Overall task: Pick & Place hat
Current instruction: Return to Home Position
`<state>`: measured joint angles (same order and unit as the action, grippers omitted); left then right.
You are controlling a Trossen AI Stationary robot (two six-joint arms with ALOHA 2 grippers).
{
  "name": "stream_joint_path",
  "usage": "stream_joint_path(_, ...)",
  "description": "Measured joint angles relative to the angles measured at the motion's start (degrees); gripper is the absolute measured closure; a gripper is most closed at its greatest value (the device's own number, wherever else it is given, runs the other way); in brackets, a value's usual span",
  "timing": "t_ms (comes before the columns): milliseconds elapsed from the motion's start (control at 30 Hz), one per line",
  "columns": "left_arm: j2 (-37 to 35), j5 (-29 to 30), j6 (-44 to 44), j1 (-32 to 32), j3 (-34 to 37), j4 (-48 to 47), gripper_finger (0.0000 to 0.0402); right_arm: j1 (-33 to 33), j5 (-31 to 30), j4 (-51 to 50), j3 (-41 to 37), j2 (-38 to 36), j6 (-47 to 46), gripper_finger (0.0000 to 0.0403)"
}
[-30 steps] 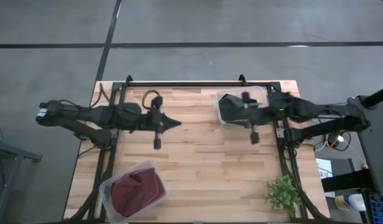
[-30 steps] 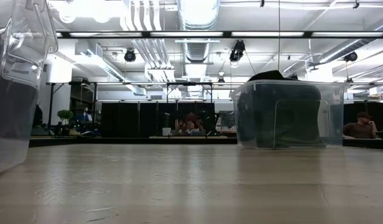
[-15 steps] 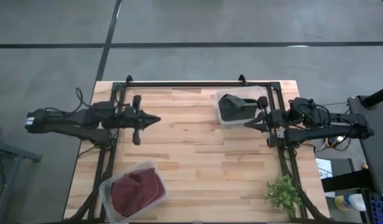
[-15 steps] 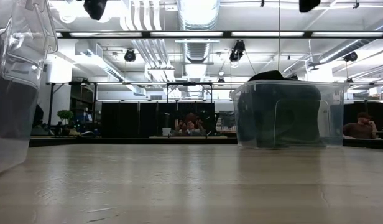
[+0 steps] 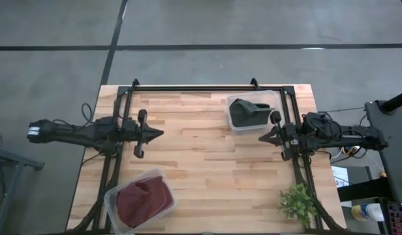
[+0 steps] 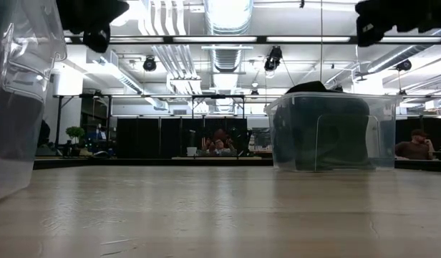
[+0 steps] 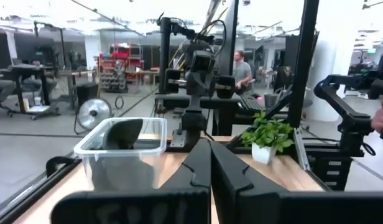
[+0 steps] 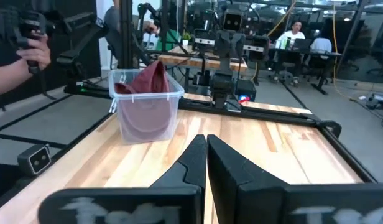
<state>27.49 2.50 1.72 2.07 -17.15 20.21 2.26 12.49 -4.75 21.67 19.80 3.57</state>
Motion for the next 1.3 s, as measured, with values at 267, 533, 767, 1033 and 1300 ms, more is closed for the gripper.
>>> stream_joint_path(267, -1.9, 0.0, 1.1, 0.0, 7.8, 6.2, 0.0401, 0.0, 0.4, 8.3, -9.6, -2.5, -0.1, 0.0394)
stream_joint_path(533, -2.0, 0.1, 1.8, 0.0, 11.5, 6.1, 0.0401, 0.0, 3.0, 16.1, -16.8, -2.5, 0.0, 0.0394)
stream_joint_path(767, -2.0, 1.3, 1.5, 0.0, 16.0, 9.8, 0.0401, 0.0, 2.6, 18.5, -21.2, -2.4, 0.4, 0.0394)
stream_joint_path(1033, -2.0, 6.9, 1.2, -0.1, 16.6, 9.8, 0.0402, 0.0, 1.4, 18.0, -21.2, -2.1, 2.2, 0.0394)
stream_joint_path(1300, -2.0, 7.3, 1.6, -0.1, 16.6, 9.7, 0.0402, 0.0, 0.9, 17.8, -21.2, -2.0, 5.4, 0.0394)
